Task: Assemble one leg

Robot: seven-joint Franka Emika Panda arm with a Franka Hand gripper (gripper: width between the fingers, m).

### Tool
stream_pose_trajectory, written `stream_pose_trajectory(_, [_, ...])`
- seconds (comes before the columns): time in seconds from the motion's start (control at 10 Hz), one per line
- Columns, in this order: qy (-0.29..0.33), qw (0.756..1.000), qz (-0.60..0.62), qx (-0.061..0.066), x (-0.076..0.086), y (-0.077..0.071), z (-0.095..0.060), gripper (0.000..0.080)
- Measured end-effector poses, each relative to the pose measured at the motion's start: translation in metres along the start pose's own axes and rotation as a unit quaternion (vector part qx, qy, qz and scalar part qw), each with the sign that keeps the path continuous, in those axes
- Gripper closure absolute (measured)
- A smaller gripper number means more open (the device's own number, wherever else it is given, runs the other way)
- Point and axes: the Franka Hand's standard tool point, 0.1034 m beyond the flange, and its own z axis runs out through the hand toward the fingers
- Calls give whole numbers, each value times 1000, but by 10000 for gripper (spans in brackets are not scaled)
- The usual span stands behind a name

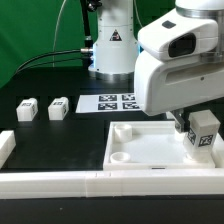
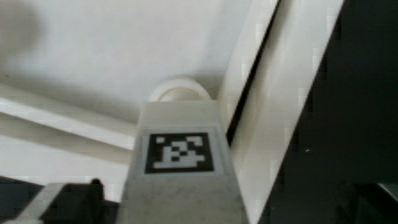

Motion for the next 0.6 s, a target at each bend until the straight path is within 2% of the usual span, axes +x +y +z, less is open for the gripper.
stream_pose_trajectory(0.2, [4,1000,4,-2,1,7,-1,150])
stream_pose_trajectory(0.5, [7,1000,2,-3,2,9,-1,177])
stream_pose_trajectory(0.6, [6,1000,2,-3,1,9,-1,351])
